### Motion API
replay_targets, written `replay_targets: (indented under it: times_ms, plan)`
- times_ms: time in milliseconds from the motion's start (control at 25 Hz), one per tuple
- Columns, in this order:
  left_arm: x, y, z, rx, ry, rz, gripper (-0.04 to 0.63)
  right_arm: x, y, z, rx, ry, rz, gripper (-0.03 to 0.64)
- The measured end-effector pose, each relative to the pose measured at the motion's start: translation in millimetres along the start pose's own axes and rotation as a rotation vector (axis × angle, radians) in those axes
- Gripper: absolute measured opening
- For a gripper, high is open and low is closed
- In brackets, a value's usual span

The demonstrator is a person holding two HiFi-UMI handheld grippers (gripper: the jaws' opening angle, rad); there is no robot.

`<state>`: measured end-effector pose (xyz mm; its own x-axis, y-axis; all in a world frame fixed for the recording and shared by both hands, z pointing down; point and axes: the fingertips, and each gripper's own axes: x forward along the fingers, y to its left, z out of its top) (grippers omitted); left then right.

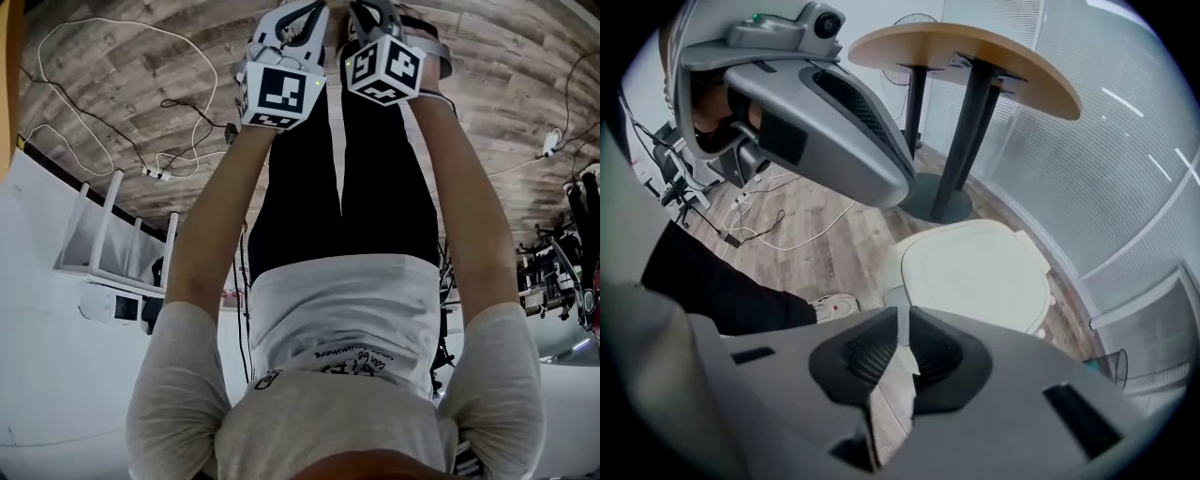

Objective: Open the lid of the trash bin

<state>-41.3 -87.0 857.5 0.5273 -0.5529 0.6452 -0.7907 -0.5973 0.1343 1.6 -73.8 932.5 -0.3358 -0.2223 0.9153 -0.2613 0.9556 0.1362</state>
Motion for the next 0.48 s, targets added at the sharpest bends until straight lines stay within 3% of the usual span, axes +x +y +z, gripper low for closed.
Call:
replay_targets:
  times_ms: [200, 480]
  plan:
    - [20, -4, -22, 0.035, 0.037, -0.017, 0.021, 23, 9, -13, -0.015, 0.032, 0.020, 0.058]
    - [31, -2, -43, 0.029, 0.073, -0.023, 0.021, 45, 17, -13, -0.045, 0.065, 0.030, 0.059]
